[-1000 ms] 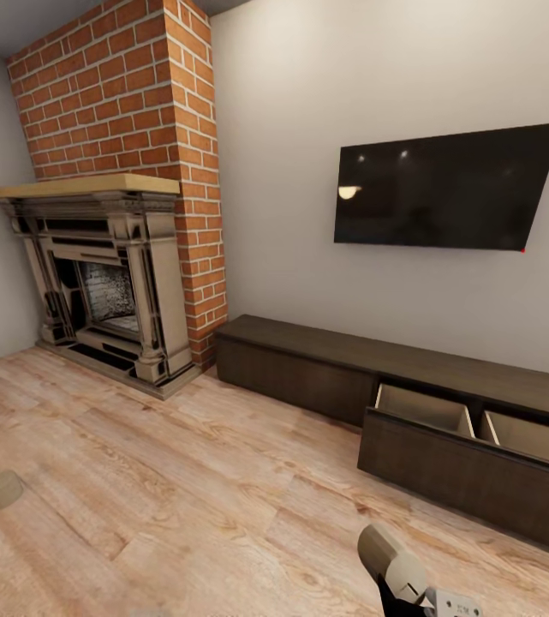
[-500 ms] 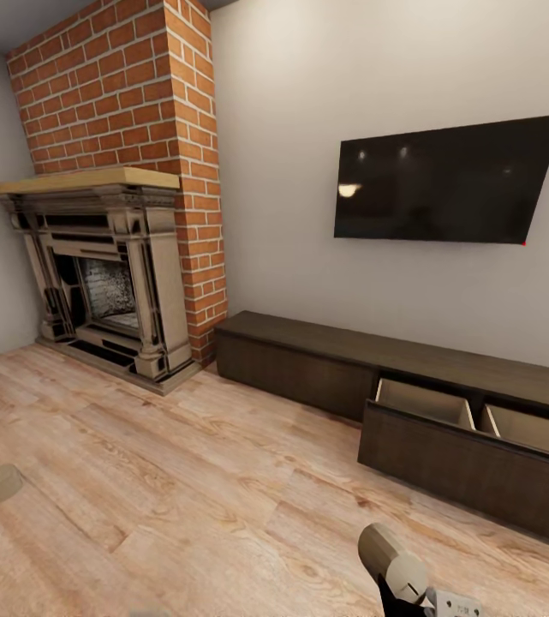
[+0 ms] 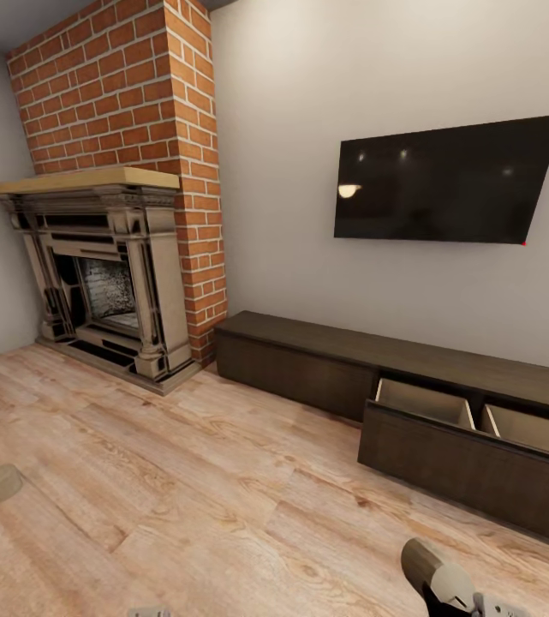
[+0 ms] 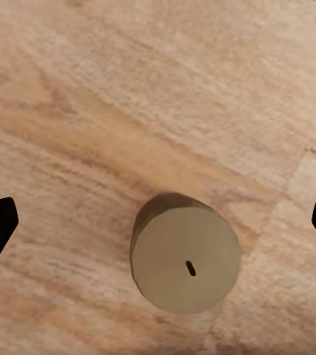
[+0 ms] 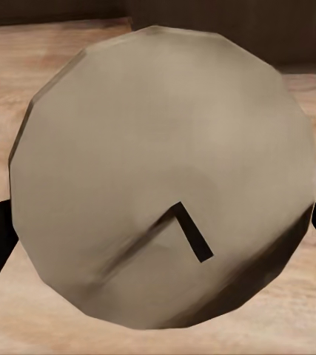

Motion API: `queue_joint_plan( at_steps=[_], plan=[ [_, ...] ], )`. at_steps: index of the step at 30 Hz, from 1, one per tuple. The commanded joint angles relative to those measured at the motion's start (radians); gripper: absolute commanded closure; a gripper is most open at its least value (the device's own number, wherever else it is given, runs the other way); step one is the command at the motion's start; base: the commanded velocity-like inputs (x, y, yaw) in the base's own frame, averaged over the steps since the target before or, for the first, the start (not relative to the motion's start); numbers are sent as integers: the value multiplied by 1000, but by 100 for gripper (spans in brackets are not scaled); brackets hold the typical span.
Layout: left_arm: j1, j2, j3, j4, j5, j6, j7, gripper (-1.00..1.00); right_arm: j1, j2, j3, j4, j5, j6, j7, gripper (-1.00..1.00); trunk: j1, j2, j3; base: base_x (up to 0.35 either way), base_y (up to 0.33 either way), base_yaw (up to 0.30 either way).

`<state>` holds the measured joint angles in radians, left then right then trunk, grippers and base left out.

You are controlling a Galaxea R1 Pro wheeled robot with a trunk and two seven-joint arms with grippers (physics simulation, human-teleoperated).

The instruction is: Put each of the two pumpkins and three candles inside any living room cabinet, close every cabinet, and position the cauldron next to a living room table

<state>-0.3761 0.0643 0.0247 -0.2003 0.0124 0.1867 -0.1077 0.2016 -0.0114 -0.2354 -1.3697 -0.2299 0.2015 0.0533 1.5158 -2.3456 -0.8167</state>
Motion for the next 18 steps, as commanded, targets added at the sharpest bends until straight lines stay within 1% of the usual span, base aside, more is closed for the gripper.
queue_joint_plan(
  at_steps=[1,5,7,8,9,11,13,14,15,16,17,18],
  plan=[
    [0,0,2,-2,1,7,-4,-100,-2,-4,-4,-2,-8,9,7,100,0,0,-1,0,0,0],
    [0,0,2,-2,1,7,-3,-100,-7,-13,-8,-3,-4,16,7,100,0,0,-1,0,0,0],
    [0,0,2,-2,1,7,-3,-100,-7,-25,-9,-2,-5,32,7,100,0,0,-1,0,0,0],
    [0,0,2,-2,1,7,-3,-100,-7,-39,-10,-2,-8,40,7,100,0,0,-1,0,0,0],
    [0,0,2,-2,1,6,-3,-100,-7,-48,-10,-1,-10,43,8,100,0,0,-1,0,0,0],
    [0,0,3,-2,1,6,-3,-100,-4,-84,-11,1,-17,49,9,100,0,0,-1,0,0,0],
    [0,0,2,-2,1,5,-2,-100,-2,-101,-17,3,-20,51,13,100,0,0,-1,0,0,0],
    [0,0,2,-2,1,5,-2,-100,-1,-107,-33,3,-21,51,28,100,0,0,-1,0,0,0],
    [1,0,2,-2,1,5,-1,-100,0,-114,-126,3,-19,52,170,100,0,0,-1,0,0,0],
    [2,0,3,-2,1,4,-1,-100,1,-116,-212,4,-15,52,302,100,0,0,-1,0,0,0],
    [2,0,3,-2,1,4,-1,-100,1,-116,-241,4,-13,53,343,100,0,0,-1,0,0,0],
    [2,0,2,-2,1,4,-1,-100,1,-116,-292,5,-10,52,416,100,0,0,-1,0,0,0]
  ],
)
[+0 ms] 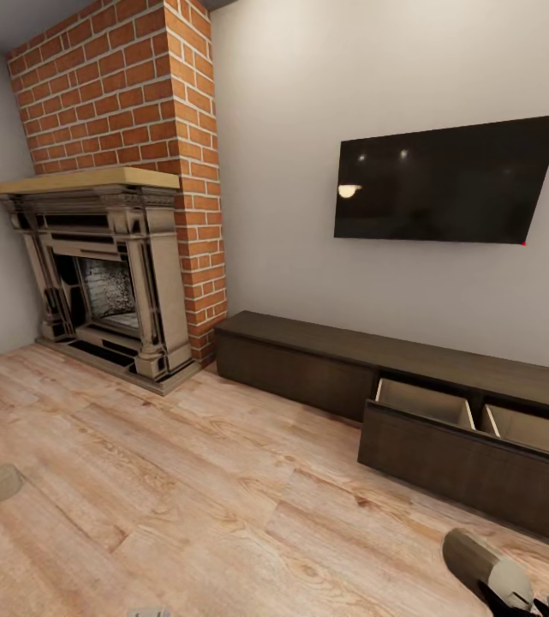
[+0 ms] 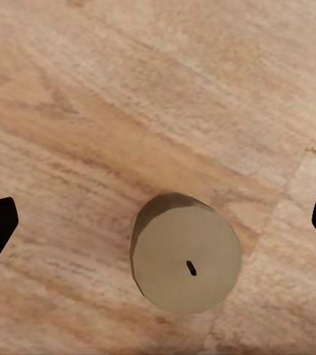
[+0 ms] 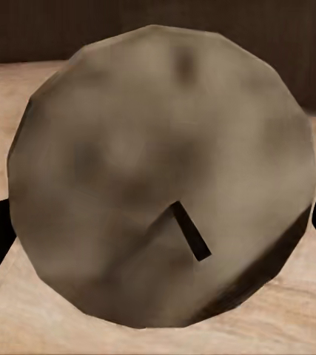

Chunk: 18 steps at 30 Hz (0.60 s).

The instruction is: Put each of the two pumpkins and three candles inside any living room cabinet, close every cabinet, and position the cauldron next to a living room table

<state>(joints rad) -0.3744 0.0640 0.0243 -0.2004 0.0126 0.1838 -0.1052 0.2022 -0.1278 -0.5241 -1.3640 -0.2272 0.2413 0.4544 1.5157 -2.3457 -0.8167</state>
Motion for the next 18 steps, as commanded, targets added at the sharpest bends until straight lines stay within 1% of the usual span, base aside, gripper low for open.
queue_joint_plan(
  at_steps=[1,2,4,8,13,15,18],
  plan=[
    [0,0,3,-2,1,7,-4,-100,0,1,-52,1,-10,11,86,100,0,0,-1,0,0,0],
    [0,0,3,-2,1,7,-4,-100,0,3,-78,2,-9,10,123,100,0,0,-1,0,0,0],
    [0,0,3,-2,1,6,-4,-100,0,5,-95,3,-7,8,149,100,0,0,-1,0,0,0],
    [0,0,3,-2,1,6,-4,-100,0,9,-105,3,-7,5,163,100,15,-28,-13,0,0,0],
    [0,-1,2,-2,1,6,-4,-100,1,11,-107,3,-6,3,167,100,34,-63,-29,0,0,0],
    [0,-12,2,-2,1,6,-4,-100,1,12,-108,3,-6,3,168,100,42,-77,-35,0,0,0],
    [1,-38,-1,0,0,7,-3,-100,1,13,-108,4,-6,3,169,100,54,-98,-45,0,0,0]
  ],
)
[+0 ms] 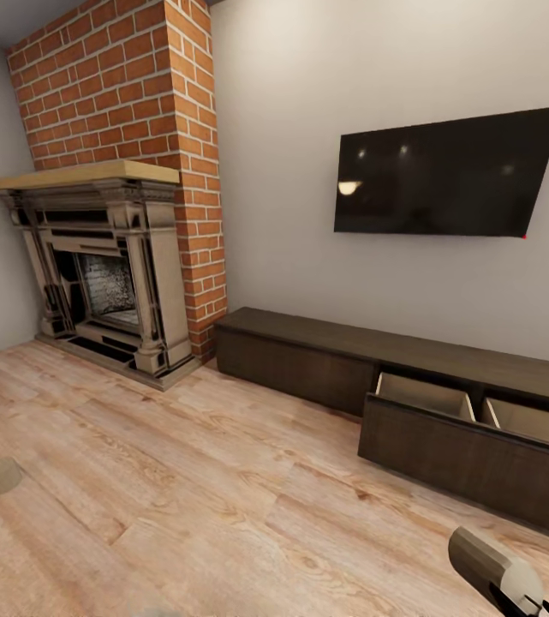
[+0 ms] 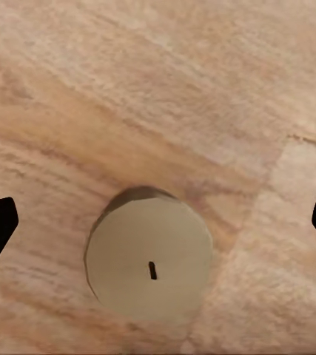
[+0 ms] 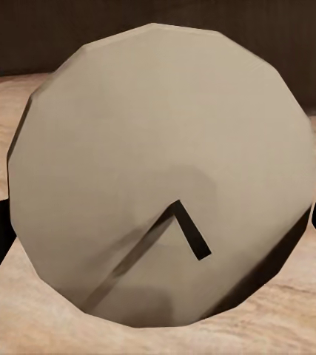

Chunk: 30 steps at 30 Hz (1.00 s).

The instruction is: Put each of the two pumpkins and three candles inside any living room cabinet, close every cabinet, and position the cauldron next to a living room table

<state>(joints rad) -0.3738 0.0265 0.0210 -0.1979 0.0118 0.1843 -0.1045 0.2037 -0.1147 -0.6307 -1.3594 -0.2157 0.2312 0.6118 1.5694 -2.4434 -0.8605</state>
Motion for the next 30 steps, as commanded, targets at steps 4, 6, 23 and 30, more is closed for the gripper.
queue_joint_plan(
  at_steps=[4,6,23,30],
  plan=[
    [2,-27,-18,-2,1,12,-3,-100,0,1,-1,-1,-18,6,14,100,0,-1,-1,0,0,0],
    [3,-38,-30,-2,0,13,-2,-100,0,2,0,-1,-18,3,14,100,0,-1,-1,0,0,0],
    [1,-45,-43,-1,2,24,9,-100,0,3,5,1,-19,0,15,100,27,-50,-23,0,0,0],
    [1,-44,-43,-1,3,25,63,-100,0,3,5,2,-18,0,14,100,27,-50,-23,0,0,0]
  ],
)
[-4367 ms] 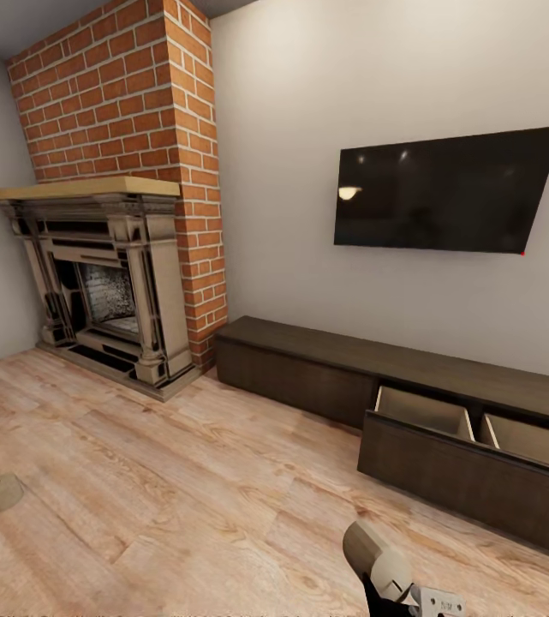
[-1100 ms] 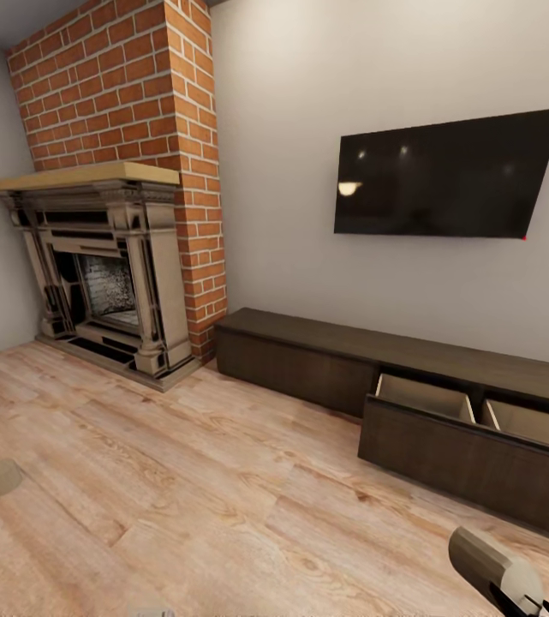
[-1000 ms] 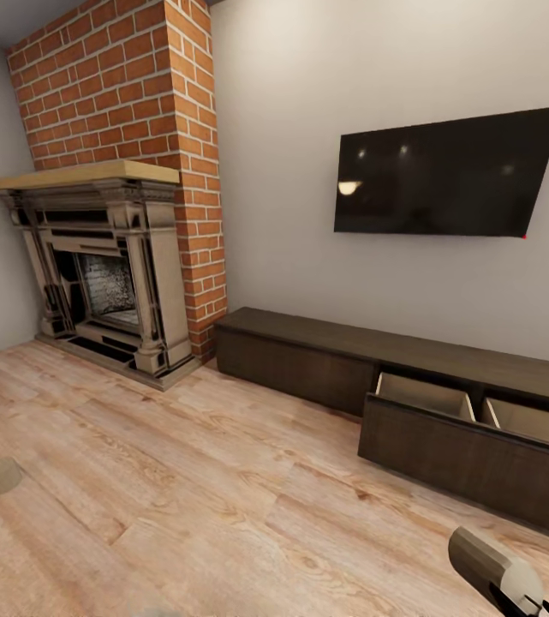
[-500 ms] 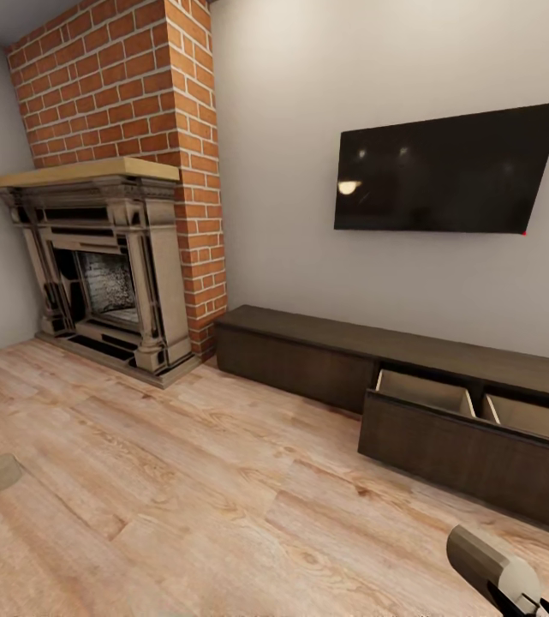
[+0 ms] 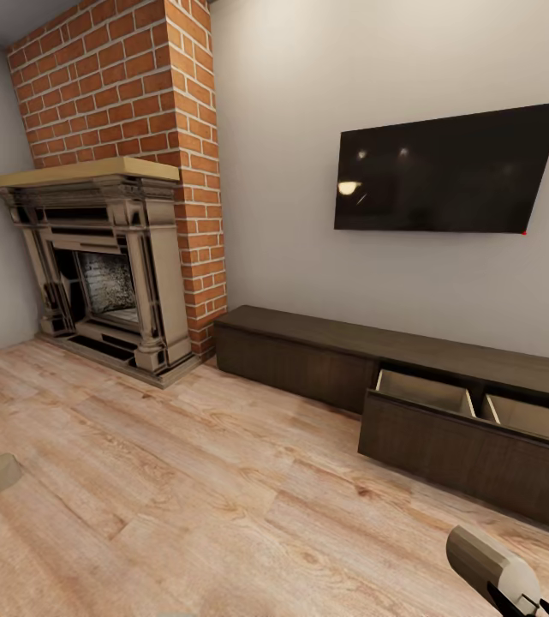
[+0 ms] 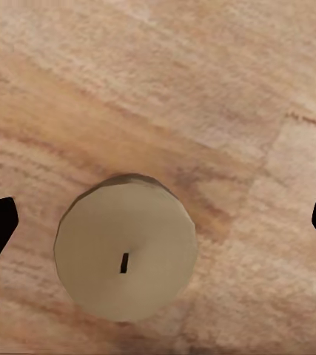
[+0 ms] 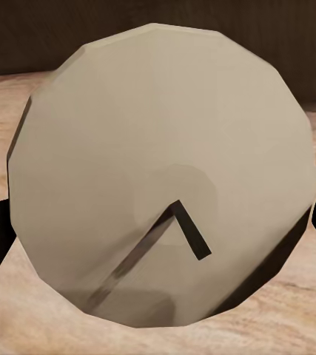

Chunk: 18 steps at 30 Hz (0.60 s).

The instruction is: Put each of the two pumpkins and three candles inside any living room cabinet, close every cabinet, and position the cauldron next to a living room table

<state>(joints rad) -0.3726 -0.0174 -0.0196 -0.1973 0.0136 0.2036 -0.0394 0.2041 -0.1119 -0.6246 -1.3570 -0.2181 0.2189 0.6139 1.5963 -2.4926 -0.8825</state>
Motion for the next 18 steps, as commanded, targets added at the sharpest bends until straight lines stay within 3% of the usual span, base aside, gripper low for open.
queue_joint_plan(
  at_steps=[1,4,11,18],
  plan=[
    [0,0,-2,-2,1,6,3,-100,0,0,-1,-1,-15,13,12,100,4,-7,-4,0,0,0],
    [0,0,-2,-2,2,6,8,-100,0,0,-1,-1,-16,13,12,100,5,-8,-16,0,0,0],
    [0,1,-2,-2,2,7,13,-100,0,0,-1,-1,-16,13,13,100,5,-8,-16,0,0,0],
    [0,1,-2,-2,2,6,13,-100,0,0,0,-1,-17,13,13,100,8,-10,-43,0,0,0]
  ],
)
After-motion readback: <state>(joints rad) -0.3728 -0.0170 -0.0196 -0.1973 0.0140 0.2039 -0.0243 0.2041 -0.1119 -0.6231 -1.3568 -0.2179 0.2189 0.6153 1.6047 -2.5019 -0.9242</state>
